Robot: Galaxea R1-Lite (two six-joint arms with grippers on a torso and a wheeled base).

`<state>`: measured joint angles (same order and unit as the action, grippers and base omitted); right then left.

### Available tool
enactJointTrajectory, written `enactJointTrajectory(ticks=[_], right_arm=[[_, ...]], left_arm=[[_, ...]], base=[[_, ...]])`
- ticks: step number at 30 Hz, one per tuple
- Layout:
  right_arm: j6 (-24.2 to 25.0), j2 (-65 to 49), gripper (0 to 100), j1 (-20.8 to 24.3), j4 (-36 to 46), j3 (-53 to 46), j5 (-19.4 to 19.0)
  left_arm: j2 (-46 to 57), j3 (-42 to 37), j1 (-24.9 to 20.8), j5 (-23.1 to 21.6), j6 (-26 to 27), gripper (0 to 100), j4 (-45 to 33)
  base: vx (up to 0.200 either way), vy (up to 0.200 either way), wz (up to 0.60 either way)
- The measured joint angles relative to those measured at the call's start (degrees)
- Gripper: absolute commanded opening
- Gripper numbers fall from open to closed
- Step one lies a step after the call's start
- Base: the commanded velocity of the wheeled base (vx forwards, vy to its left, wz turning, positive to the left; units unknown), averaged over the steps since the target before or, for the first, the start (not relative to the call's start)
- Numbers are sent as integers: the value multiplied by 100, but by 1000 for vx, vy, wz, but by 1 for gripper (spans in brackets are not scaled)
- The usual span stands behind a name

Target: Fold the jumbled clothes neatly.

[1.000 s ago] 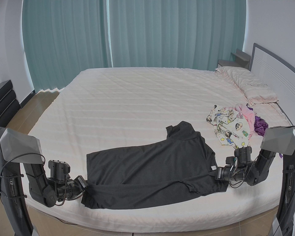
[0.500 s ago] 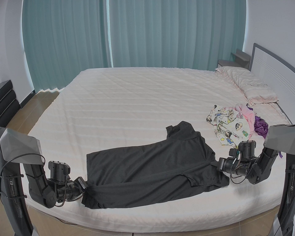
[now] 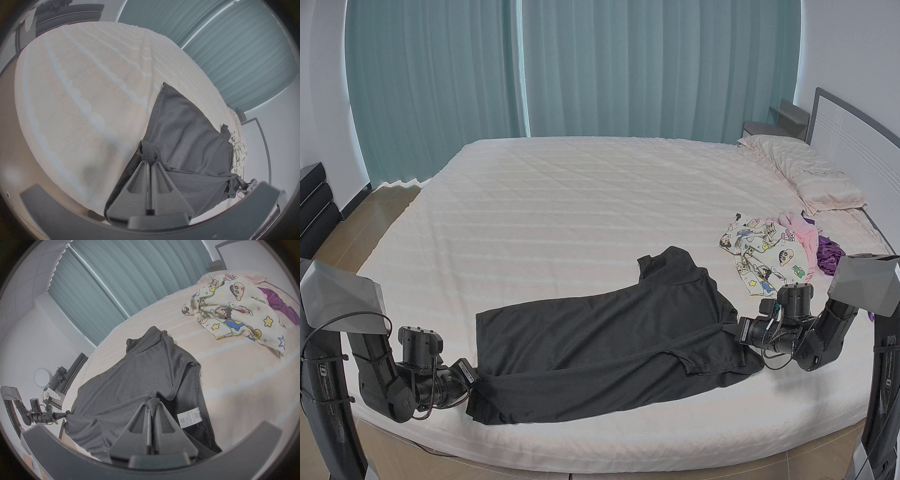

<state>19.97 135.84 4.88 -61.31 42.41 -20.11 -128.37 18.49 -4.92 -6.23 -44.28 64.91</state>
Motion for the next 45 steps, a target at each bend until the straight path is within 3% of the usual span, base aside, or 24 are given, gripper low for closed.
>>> enactJointTrajectory(ticks=[9,21,33,45], right_arm=[[0,173,0,2,-2,144,6],[28,195,0,2,-74,94,0],[37,129,0,2,-101,23,6],[33,16,0,-22,-110,-85,9]], left_arm=[[160,-13,39,7,-127,0,-2],[1202,-356,-77,5,-41,0,-240],[2473,-254,-467,2,427,0,-3179],[3305,190,-786,-57,533,0,-4994]], base=[[0,0,0],[0,0,0],[0,0,0],[0,0,0]])
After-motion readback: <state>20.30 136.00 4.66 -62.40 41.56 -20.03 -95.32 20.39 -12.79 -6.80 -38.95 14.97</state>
